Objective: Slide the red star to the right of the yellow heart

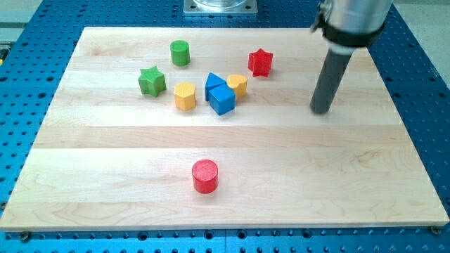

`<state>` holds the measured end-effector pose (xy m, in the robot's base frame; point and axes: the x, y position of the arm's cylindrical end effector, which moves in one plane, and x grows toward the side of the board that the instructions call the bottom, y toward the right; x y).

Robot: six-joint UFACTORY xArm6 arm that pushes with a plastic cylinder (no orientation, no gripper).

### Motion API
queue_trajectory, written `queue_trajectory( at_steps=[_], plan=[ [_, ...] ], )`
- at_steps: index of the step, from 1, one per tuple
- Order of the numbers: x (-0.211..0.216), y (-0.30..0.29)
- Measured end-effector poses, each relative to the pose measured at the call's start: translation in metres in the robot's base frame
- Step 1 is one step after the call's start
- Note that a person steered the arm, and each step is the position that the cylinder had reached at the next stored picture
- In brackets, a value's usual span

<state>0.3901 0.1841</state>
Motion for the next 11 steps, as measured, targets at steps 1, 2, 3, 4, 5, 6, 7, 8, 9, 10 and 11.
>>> queue_trajectory(
  at_steps=[1,2,3,4,5,6,7,8,9,10,11],
  plan=[
    [-0.064,-0.015],
    [-0.123,-0.065],
    [-0.131,-0.116],
    [-0.111,-0.131],
    [-0.038,-0.121],
    [-0.013,-0.101],
    [-0.068,-0.101],
    [-0.113,-0.107],
    [-0.102,-0.071],
    [-0.054,-0.049],
    [0.021,-0.049]
  ],
)
